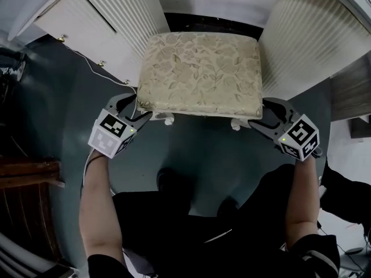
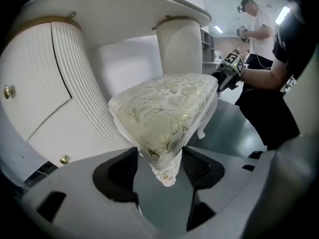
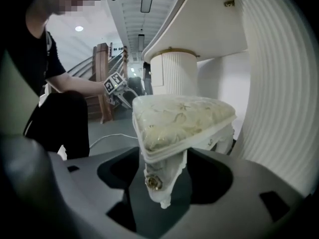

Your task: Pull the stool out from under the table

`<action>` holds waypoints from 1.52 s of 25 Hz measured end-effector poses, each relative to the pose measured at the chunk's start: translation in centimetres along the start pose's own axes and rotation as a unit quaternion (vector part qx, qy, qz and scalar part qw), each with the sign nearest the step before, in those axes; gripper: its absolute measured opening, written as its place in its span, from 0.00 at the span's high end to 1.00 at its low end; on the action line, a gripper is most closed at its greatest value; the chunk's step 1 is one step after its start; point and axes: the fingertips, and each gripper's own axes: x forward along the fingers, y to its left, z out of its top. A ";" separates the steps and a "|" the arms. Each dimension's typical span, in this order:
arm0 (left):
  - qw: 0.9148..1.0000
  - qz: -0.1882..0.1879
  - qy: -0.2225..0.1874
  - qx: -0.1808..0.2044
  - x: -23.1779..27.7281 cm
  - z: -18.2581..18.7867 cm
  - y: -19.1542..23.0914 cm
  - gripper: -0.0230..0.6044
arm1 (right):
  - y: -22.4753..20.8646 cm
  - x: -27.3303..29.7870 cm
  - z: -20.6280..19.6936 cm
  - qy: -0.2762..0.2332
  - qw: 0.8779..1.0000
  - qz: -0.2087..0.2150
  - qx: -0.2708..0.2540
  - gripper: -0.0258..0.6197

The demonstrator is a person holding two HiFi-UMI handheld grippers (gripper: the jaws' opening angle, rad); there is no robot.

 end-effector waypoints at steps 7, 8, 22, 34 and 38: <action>0.996 0.004 0.089 0.011 0.0 0.0 -0.7 0.53 | 0.6 0.3 0.1 0.041 0.997 -0.045 0.040 0.52; 0.995 -0.003 0.097 0.010 0.0 0.1 -0.8 0.53 | 0.7 0.2 0.0 0.042 0.997 -0.042 0.047 0.53; 0.983 -0.100 0.155 -0.017 2.9 4.1 1.0 0.61 | -7.7 1.4 0.4 0.081 0.994 0.004 0.074 0.53; 0.974 -0.127 0.187 -0.022 -1.8 0.8 -0.4 0.62 | 2.0 -0.9 0.1 0.139 0.987 0.059 0.049 0.59; 0.968 -0.167 0.176 -0.063 -2.1 0.7 -0.1 0.63 | 0.9 -1.5 0.4 0.142 0.987 0.070 0.027 0.56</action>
